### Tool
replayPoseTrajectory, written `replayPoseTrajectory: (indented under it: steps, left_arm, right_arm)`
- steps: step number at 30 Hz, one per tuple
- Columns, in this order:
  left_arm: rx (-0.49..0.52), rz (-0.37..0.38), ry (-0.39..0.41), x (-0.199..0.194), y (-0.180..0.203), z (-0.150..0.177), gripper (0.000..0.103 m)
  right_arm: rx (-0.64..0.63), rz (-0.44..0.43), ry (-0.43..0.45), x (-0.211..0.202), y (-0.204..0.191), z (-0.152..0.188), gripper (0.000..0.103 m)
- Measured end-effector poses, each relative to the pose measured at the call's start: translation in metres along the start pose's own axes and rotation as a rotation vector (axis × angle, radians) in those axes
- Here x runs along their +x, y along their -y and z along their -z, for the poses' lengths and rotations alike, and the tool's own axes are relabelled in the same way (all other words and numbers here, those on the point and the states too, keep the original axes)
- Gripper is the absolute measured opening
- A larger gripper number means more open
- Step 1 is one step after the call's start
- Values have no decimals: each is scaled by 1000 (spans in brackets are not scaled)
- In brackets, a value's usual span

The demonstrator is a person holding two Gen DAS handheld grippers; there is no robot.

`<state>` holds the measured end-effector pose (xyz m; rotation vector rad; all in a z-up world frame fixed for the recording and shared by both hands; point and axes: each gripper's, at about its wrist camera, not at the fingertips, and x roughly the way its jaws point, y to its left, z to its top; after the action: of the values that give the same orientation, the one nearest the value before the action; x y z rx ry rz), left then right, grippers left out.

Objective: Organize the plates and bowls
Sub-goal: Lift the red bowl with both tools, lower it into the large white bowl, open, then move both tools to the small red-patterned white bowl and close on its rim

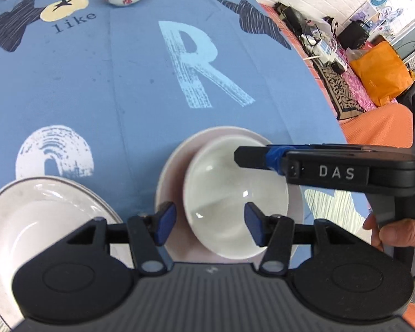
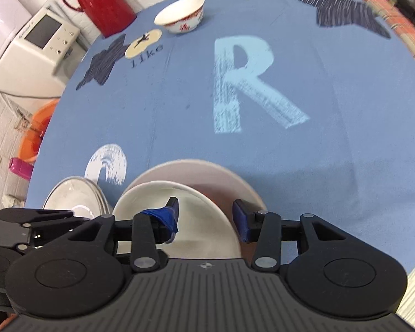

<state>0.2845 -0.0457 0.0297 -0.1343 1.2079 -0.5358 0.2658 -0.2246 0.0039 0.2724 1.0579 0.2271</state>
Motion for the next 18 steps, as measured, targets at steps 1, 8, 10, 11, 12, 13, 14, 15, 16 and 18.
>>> replayPoseTrajectory:
  steps: [1,8,10,11,12,13,14,15,16,18]
  left_arm:
    - [5,-1,7,-4,0,0,55]
    - [28,-37,78,-24,-1,-3,55]
    - [29,-33,86,-26,-2,-6,56]
    - [26,-43,95,-28,-4,-9,56]
    - [20,-50,108,-30,-7,-12,56]
    - [20,-56,125,-34,-10,-15,56]
    - [21,-64,138,-38,-16,-20,56]
    - [12,-72,147,-42,-22,-26,57]
    - [1,-83,155,-45,-29,-32,57]
    - [-21,-122,172,-51,-46,-50,57]
  right_arm:
    - [4,-4,13,-3,1,-2,28]
    - [4,3,51,-11,1,-6,27]
    - [-9,24,76,-17,-1,-11,27]
    - [-13,29,89,-20,-2,-12,27]
    - [-8,29,100,-23,-2,-15,28]
    - [0,23,110,-26,-1,-18,28]
    - [1,19,119,-28,-1,-21,28]
    - [-2,21,129,-30,-2,-26,28]
    - [-4,24,135,-30,-2,-30,28]
    - [-2,20,137,-28,-2,-43,28]
